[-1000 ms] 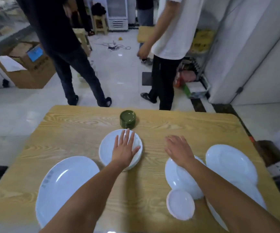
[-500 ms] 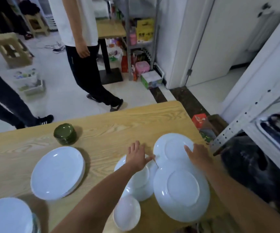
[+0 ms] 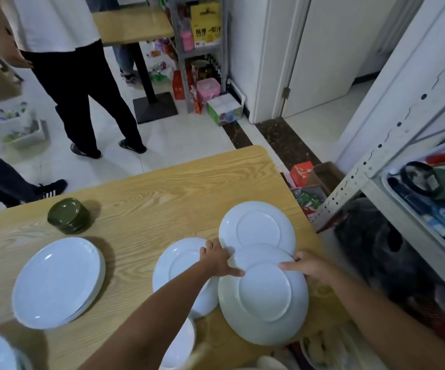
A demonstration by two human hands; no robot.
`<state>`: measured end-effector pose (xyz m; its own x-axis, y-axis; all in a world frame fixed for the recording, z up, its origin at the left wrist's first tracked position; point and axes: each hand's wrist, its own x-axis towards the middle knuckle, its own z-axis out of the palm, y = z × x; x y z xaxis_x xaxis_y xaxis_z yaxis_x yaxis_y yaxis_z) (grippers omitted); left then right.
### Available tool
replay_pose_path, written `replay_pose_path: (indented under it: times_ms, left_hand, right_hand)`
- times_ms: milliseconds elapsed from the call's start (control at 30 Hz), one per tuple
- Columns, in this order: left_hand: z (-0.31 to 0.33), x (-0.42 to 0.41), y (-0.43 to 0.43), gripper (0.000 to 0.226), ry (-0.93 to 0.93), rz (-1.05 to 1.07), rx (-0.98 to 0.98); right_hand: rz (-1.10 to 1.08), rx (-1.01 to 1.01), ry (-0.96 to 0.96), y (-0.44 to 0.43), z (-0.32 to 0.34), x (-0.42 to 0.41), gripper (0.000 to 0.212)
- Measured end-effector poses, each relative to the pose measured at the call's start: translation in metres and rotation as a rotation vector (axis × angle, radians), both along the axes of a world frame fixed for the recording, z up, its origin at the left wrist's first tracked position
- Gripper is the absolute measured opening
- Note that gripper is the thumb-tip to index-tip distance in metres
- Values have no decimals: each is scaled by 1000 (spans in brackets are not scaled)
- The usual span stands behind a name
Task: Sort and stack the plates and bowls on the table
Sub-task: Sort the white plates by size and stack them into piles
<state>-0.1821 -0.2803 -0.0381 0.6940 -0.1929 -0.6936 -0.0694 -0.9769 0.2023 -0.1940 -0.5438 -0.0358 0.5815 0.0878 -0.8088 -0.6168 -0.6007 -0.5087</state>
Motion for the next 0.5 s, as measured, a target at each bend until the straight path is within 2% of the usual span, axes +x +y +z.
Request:
replay_pose_path:
  times_ms: [67,133,233,300,367,433,500]
  left_hand:
    - [4,3,-1,72,36,23,4]
    - [10,6,0,71,71,67,-16]
    - [21,12,6,67,152,256,-232]
    - [29,15,10,57,187,409,-399]
    - [40,19,15,31,183,519,-497]
    - [46,24,23,30,184,637,-598]
    - [55,26,32,12,196,800,-725]
  right_hand:
    - [-20,31,47,-2,0,1,33]
    - [-12,56,78,-3,2,2,49]
    - [6,64,118,-4,11,12,60]
    - [22,80,116,-2,20,24,62]
    - [36,95,105,3,32,39,59]
    - [22,121,92,9,44,53,57]
    - [-8,144,49,17,55,66,52]
